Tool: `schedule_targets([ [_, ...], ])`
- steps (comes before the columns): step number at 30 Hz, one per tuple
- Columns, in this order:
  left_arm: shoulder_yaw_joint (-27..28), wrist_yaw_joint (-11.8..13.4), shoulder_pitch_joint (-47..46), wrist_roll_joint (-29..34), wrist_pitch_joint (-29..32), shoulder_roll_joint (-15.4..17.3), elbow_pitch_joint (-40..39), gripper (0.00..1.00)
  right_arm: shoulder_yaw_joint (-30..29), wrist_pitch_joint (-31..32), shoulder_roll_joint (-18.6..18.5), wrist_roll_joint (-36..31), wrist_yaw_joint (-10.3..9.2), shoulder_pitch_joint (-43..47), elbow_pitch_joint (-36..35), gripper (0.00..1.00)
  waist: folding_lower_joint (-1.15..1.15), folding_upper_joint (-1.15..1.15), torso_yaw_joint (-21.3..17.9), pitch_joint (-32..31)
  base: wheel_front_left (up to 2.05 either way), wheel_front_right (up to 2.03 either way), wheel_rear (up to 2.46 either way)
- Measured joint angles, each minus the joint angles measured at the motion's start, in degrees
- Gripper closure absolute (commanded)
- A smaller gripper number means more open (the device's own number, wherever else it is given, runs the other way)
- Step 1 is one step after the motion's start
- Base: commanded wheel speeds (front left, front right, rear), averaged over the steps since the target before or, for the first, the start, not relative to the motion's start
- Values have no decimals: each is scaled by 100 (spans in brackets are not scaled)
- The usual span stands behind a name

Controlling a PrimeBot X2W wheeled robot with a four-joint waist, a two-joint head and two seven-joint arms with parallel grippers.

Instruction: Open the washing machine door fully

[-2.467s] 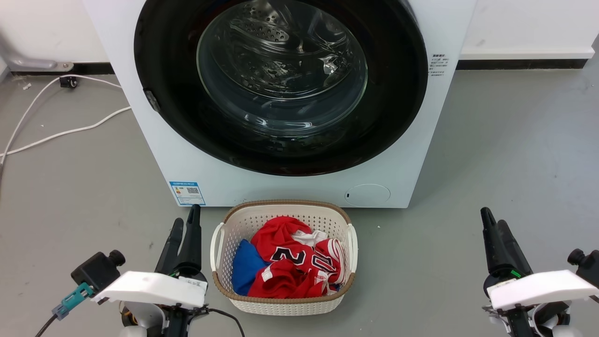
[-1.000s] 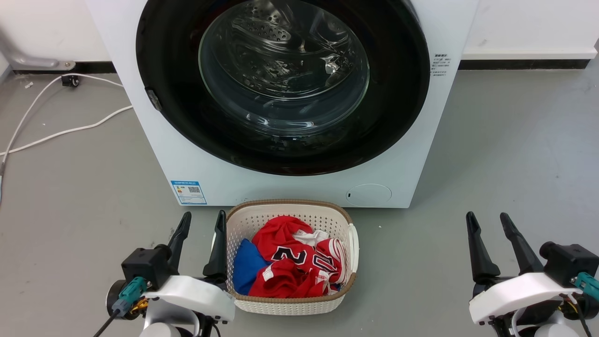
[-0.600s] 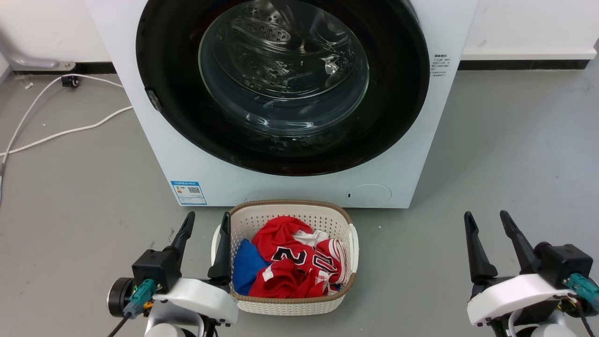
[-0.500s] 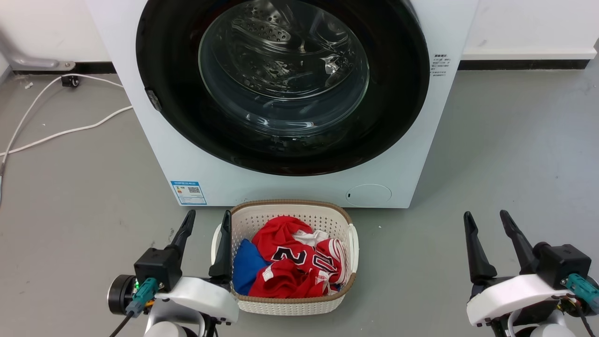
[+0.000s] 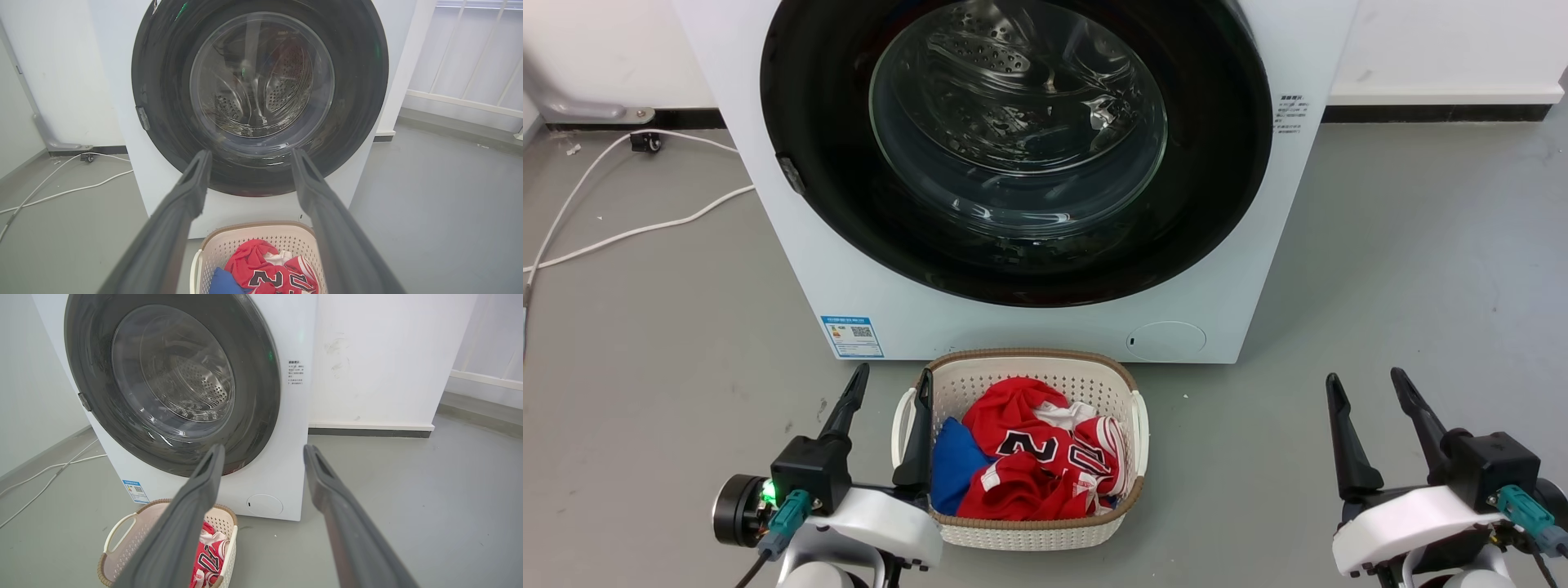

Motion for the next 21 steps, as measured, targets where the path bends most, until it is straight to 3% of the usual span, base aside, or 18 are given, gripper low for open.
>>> schedule_targets([
  [21,149,-40,-3,232,-103,-97,187,0,-21,-49,19,-56,0,32,19,0,0,0,-17,13,0,0,0],
])
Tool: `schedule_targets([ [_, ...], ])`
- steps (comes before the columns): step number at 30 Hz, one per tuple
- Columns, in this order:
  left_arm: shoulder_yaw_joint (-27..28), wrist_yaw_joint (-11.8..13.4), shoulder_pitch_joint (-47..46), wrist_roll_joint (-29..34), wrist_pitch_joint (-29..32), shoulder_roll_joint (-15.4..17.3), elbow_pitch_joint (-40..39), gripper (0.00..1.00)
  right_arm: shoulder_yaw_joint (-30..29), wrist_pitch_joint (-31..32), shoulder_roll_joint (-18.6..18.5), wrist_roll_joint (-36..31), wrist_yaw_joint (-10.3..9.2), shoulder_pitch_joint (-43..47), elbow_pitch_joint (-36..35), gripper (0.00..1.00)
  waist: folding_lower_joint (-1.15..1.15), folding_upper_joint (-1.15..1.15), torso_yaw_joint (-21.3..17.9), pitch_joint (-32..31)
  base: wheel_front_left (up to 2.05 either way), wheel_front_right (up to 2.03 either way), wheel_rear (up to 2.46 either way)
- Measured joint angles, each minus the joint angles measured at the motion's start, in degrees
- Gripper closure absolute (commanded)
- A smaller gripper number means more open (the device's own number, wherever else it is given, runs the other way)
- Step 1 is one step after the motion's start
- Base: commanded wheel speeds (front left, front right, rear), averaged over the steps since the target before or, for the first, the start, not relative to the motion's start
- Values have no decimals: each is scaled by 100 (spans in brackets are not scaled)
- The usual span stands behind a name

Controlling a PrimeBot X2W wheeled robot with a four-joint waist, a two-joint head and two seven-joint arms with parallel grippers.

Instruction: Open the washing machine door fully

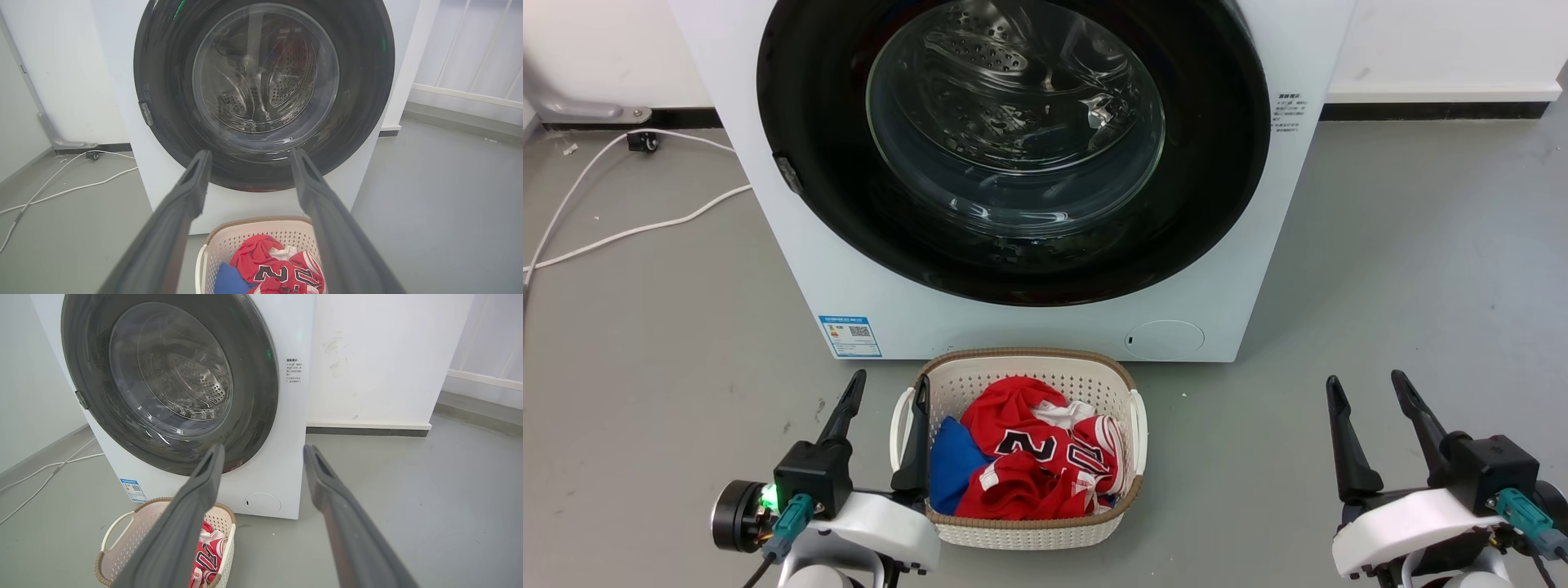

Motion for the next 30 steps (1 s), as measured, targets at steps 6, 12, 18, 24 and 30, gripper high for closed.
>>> schedule_targets([
  [6,25,0,0,-18,0,-9,46,0,2,-1,1,3,0,0,9,0,0,0,-3,-7,0,0,0],
  [12,42,0,0,-18,0,-12,73,0,2,55,2,137,0,-1,54,100,0,0,-7,-13,0,0,0],
  [18,52,9,0,-18,0,-15,74,0,-9,219,3,733,0,-5,119,100,0,0,-6,-15,0,0,0],
  [24,47,33,-2,-49,0,-16,58,0,-146,483,5,4041,-1,-86,318,100,0,0,-6,-11,0,0,0],
  [30,13,59,-20,-100,0,-18,2,0,-561,792,10,7150,-1,-285,526,100,0,0,-11,39,0,0,0],
])
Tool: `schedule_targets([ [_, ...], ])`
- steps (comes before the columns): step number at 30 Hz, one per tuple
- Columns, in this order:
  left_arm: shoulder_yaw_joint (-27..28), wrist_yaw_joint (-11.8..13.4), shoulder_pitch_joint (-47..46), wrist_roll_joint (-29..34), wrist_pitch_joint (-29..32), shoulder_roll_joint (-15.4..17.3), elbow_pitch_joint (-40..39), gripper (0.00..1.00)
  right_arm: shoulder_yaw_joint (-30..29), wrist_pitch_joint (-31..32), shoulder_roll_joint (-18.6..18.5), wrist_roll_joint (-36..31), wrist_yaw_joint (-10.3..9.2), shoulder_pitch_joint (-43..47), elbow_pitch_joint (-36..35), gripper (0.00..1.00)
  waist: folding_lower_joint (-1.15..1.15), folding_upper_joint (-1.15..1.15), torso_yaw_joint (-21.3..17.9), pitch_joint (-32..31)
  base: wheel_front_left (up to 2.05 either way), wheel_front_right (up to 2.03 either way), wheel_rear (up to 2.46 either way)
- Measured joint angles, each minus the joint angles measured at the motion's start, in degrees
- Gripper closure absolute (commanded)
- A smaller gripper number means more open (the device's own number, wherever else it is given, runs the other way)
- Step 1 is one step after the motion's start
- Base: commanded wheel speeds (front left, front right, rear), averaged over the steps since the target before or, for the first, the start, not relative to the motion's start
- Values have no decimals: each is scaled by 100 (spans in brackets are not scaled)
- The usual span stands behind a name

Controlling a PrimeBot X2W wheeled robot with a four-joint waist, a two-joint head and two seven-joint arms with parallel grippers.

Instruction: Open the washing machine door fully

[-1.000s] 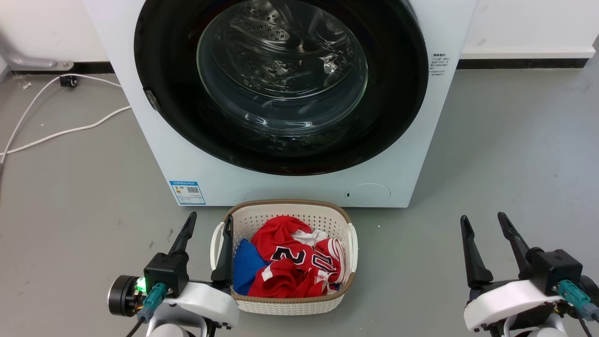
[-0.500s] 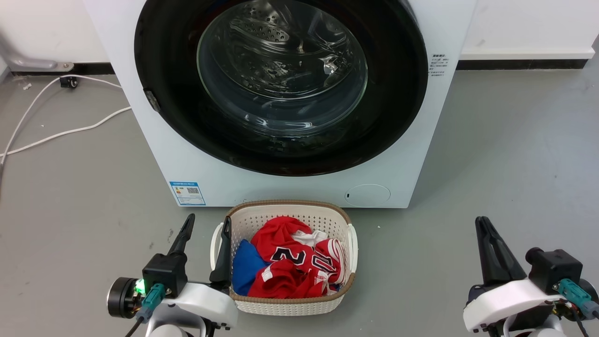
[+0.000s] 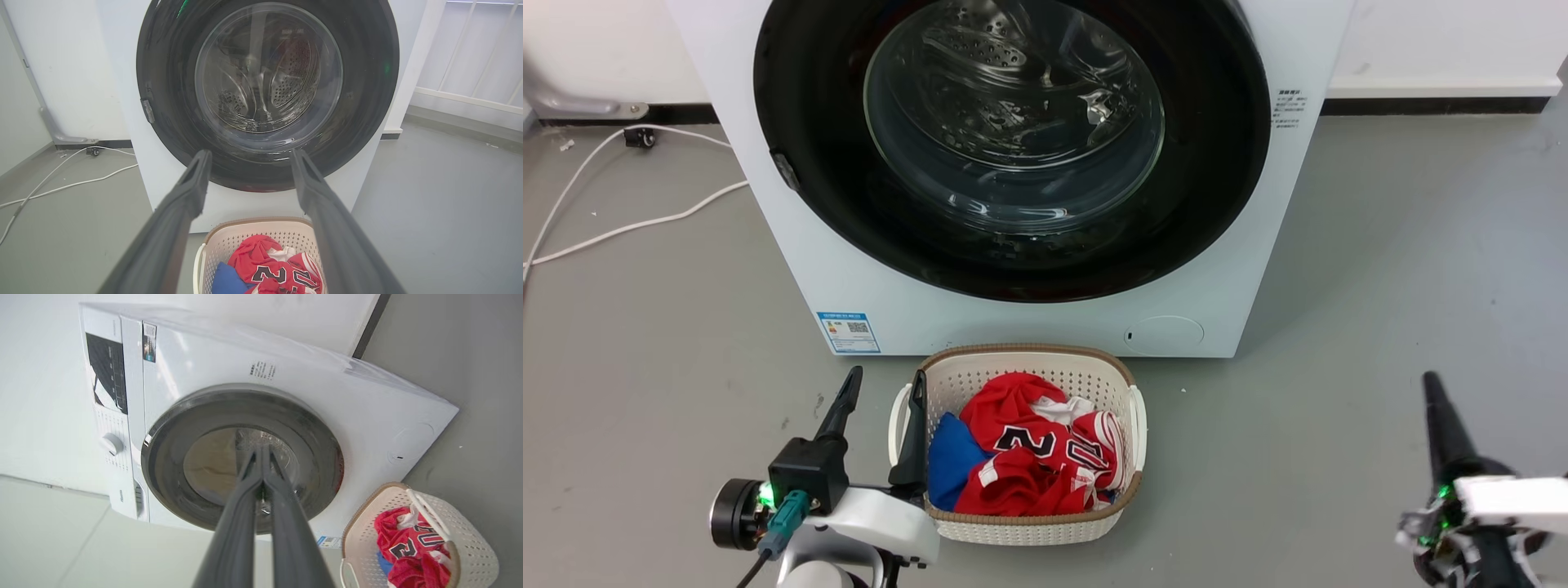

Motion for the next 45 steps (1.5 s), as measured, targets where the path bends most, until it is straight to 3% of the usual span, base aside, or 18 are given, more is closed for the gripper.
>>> schedule_targets([
  [2,-13,22,-31,-40,0,0,-27,0,-222,92,0,631,-1,-141,53,100,0,0,-7,46,0,0,0],
  [7,-60,79,-161,-93,0,0,-156,0,-754,389,-155,1341,-1,-595,379,100,0,0,-26,235,0,0,0],
  [15,-109,205,-430,-134,0,-2,-497,0,-944,1047,-907,2052,-1,-1938,1333,100,0,0,-60,742,0,0,0],
  [23,-245,281,-752,-126,0,-2,-768,0,-216,2025,-2093,1853,0,-3593,2209,100,1,0,-13,1311,0,0,0],
  [29,-394,332,-969,-135,0,-3,-870,0,525,2930,-2525,1560,-1,-4918,2941,100,0,0,75,1662,0,0,0],
  [35,-537,380,-1134,-136,0,-3,-968,0,1133,3407,-2519,1085,-1,-6186,3587,100,1,0,170,1974,0,0,0],
  [45,-783,438,-1475,-152,0,-3,-1110,0,1684,3595,-2071,389,0,-7732,4461,100,1,0,370,2552,0,0,0],
])
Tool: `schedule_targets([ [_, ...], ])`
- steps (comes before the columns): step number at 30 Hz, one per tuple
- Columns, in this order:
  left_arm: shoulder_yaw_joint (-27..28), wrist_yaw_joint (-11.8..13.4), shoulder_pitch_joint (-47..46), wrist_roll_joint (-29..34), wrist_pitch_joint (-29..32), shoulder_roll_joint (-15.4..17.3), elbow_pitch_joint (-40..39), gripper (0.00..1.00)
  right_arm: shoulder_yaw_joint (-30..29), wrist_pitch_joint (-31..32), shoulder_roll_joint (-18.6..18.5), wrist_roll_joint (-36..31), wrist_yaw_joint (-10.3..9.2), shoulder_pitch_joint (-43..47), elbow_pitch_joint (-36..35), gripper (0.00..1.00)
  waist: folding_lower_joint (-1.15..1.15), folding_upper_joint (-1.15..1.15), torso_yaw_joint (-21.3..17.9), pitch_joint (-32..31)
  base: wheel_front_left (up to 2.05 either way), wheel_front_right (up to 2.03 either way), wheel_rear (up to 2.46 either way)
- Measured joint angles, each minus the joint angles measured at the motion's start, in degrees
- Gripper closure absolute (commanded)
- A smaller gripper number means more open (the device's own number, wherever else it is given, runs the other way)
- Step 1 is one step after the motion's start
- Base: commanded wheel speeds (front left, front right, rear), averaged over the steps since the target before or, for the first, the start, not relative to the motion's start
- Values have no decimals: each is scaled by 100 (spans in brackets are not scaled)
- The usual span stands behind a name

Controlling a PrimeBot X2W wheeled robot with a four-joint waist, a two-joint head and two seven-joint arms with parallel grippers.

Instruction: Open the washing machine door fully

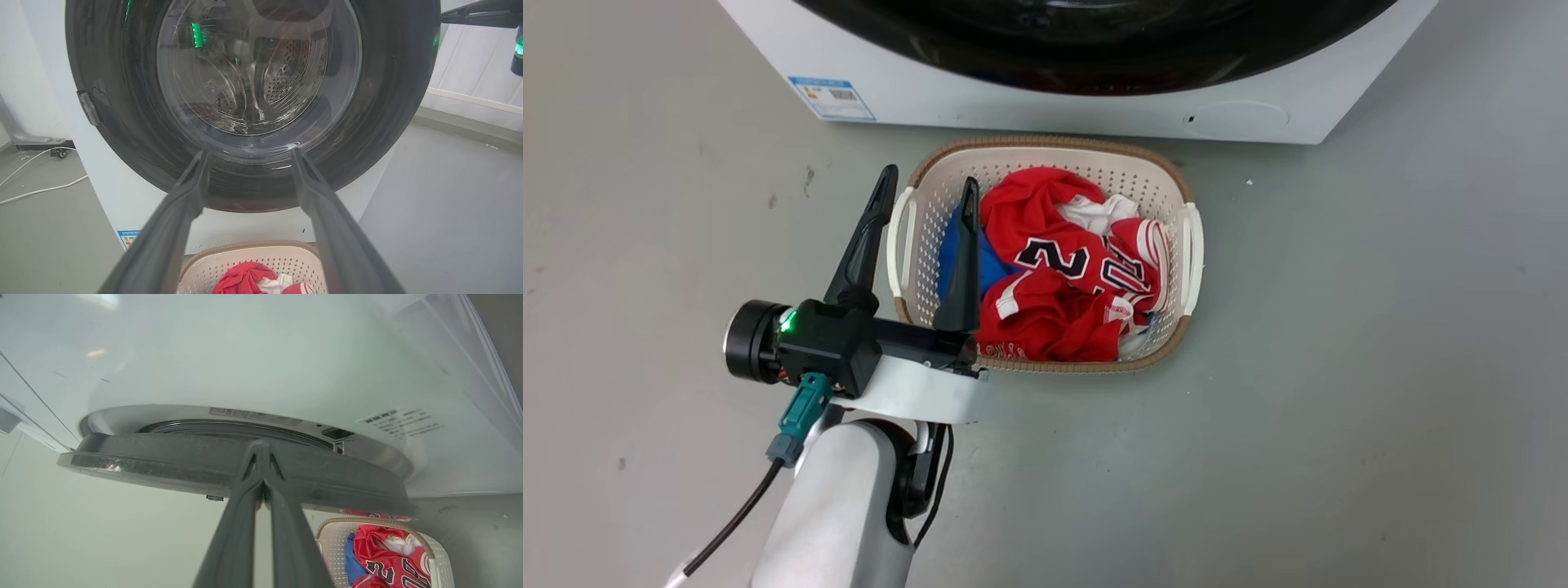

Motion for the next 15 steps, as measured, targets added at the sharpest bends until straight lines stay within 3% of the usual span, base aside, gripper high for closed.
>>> schedule_targets([
  [8,-108,82,-116,-36,0,0,-25,0,132,-12,200,-288,0,-524,385,100,0,0,126,282,0,0,0],
  [15,-140,119,-174,-43,0,0,-21,0,205,548,208,-307,-1,-619,414,100,0,0,137,329,0,0,0],
])
